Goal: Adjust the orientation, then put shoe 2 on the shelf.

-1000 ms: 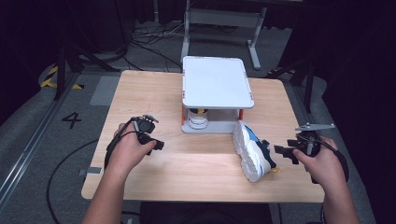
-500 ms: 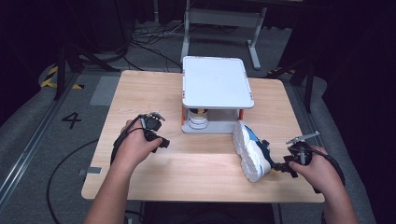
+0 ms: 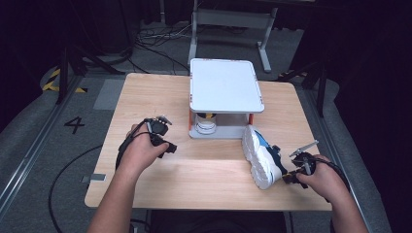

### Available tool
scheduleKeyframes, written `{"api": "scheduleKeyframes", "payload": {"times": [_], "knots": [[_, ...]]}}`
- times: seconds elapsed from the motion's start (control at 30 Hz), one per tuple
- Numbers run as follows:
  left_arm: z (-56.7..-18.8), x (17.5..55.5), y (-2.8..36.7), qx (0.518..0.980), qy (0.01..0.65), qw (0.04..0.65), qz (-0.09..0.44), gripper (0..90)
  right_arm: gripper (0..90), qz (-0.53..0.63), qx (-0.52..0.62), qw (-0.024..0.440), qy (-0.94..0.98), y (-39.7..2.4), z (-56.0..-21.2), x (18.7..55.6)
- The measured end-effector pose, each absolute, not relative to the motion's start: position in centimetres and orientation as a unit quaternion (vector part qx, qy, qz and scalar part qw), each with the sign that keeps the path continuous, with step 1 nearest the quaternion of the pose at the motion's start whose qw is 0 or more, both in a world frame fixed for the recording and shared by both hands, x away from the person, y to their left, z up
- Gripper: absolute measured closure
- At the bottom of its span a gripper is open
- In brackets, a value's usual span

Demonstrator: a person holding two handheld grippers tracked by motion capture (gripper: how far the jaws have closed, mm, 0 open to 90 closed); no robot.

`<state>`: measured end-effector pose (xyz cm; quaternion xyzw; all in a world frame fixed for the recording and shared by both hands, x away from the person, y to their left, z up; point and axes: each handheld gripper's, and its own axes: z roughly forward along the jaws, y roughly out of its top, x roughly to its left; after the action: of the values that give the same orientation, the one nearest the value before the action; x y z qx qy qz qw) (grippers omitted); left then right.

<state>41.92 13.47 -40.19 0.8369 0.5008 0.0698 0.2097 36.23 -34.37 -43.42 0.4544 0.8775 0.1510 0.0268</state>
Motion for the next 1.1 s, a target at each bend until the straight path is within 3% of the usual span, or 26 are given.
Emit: {"api": "scheduleKeyframes", "payload": {"times": [0.17,0.33,0.53,0.77,0.83,0.97,1.1], "knots": [[-40.2,41.8,13.5,0.834,0.505,0.212,0.068,31.0,86.7,0.147,0.463,0.035,0.873,-34.7,-42.5,36.1],[-40.1,41.9,13.6,0.834,0.505,0.212,0.07,31.0,87.9,0.164,0.46,0.054,0.871,-34.6,-41.3,35.6],[-40.3,42.0,13.5,0.835,0.503,0.209,0.069,31.0,88.0,0.205,0.396,0.12,0.887,-31.6,-37.6,33.6],[-40.3,41.6,14.0,0.831,0.511,0.21,0.07,31.0,87.9,0.22,0.339,0.127,0.906,-27.9,-36.7,32.3],[-40.2,41.5,14.2,0.828,0.514,0.212,0.072,31.1,87.7,0.214,0.335,0.111,0.911,-27.3,-37.0,32.4],[-40.3,41.1,14.8,0.826,0.519,0.208,0.071,31.1,81.1,0.216,0.332,0.064,0.916,-26.9,-37.4,32.4],[-40.3,40.8,15.4,0.82,0.527,0.211,0.074,31.1,62.0,0.236,0.339,0.04,0.91,-27.3,-36.9,32.4]]}}
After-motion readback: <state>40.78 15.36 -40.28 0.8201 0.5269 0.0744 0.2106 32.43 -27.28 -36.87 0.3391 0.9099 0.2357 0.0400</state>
